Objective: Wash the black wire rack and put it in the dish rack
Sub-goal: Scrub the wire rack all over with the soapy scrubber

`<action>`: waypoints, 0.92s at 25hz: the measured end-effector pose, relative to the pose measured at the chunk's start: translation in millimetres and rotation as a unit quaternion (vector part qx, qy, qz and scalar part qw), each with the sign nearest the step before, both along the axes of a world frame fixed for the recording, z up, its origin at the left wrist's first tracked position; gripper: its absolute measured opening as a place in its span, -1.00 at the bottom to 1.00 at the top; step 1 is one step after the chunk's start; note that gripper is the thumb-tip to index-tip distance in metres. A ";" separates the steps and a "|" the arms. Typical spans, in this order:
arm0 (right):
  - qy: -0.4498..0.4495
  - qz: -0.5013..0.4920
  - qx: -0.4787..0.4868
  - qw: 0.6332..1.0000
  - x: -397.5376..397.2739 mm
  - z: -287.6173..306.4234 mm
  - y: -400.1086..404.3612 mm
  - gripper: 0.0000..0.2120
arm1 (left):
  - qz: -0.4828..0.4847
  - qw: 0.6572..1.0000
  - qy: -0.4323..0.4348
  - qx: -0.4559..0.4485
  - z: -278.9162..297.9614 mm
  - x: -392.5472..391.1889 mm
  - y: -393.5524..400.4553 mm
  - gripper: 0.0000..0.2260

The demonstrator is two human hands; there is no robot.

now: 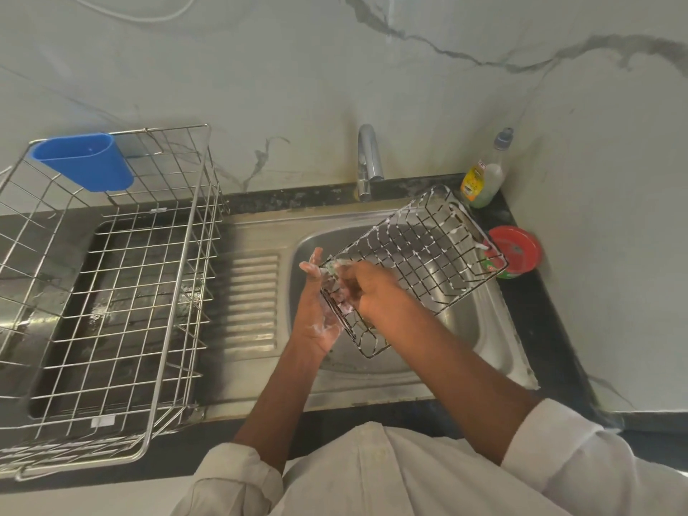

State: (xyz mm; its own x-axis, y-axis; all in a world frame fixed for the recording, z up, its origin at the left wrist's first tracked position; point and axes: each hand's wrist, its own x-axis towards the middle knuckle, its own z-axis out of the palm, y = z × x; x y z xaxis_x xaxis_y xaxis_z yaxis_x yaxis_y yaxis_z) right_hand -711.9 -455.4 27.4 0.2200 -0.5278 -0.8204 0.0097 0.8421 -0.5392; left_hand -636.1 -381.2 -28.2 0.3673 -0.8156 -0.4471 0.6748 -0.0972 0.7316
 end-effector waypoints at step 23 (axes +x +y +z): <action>0.016 -0.080 -0.037 0.996 -38.4 4.7 -25.6 -0.87 | -0.010 0.997 -0.016 0.069 -7.9 -8.4 -6.0 -0.16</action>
